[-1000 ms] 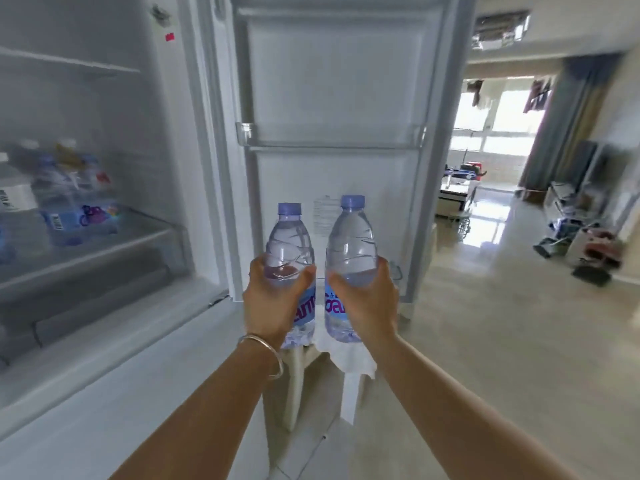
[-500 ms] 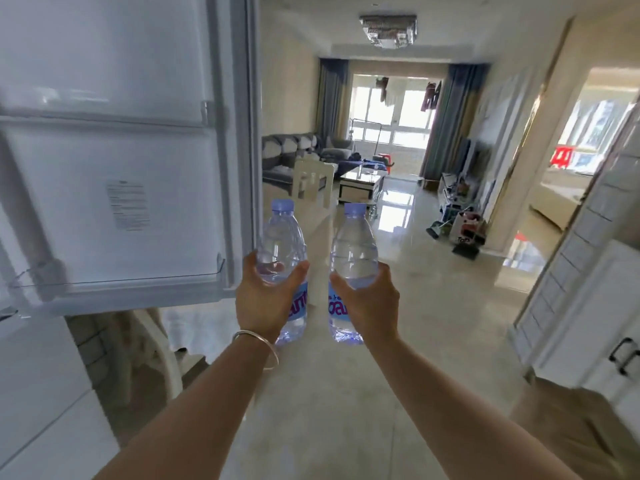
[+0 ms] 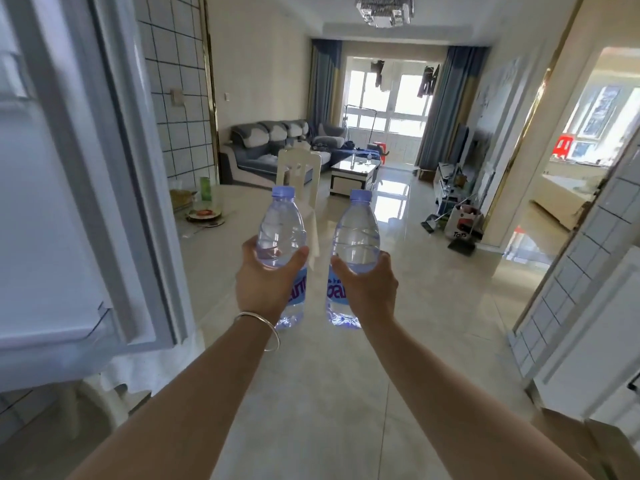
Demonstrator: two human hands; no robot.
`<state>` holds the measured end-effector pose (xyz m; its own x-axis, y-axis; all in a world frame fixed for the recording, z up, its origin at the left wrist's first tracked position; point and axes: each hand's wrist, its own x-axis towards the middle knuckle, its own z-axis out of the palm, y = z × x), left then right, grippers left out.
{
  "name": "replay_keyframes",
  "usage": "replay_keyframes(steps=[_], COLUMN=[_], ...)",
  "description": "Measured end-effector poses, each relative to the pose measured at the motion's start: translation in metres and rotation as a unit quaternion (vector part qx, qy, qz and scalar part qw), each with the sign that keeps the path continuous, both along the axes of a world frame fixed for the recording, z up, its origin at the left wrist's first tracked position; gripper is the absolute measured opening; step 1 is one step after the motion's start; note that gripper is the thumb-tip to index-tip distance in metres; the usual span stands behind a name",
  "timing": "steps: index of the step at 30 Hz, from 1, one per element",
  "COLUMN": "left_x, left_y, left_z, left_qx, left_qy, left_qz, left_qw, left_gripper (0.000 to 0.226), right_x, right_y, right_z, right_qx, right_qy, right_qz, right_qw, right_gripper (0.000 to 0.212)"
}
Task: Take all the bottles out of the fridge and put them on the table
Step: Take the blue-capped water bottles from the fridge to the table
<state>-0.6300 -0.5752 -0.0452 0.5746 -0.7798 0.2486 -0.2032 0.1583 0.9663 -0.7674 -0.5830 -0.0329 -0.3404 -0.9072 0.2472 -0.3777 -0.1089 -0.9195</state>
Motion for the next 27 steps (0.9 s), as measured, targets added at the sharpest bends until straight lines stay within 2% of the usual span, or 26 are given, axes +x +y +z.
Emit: replay_keyframes(steps=[3, 7, 14, 21, 27], left_x=[0.009, 0.023, 0.059, 0.124, 0.196], left_y=[-0.062, -0.138, -0.251, -0.358, -0.438], left_z=[0.002, 0.006, -0.010, -0.040, -0.052], left_qx=[0.003, 0.002, 0.022, 0.043, 0.056], left_qy=[0.012, 0.018, 0.028, 0.043, 0.042], left_qz=[-0.002, 0.010, 0.066, 0.163, 0.274], left_qw=[1.000, 1.000, 0.997, 0.985, 0.959], left_gripper=[0.073, 0.071, 0.077, 0.063, 0.077], right_x=[0.011, 0.030, 0.077, 0.149, 0.238], right_y=[-0.064, -0.146, -0.275, -0.415, -0.525], right_z=[0.006, 0.012, -0.004, -0.026, -0.034], right_qx=[-0.001, 0.001, 0.028, 0.057, 0.077], right_qy=[-0.005, -0.009, -0.010, 0.005, 0.038], right_qz=[0.002, 0.014, 0.067, 0.176, 0.291], right_qw=[1.000, 1.000, 0.997, 0.983, 0.953], right_gripper=[0.067, 0.069, 0.071, 0.067, 0.058])
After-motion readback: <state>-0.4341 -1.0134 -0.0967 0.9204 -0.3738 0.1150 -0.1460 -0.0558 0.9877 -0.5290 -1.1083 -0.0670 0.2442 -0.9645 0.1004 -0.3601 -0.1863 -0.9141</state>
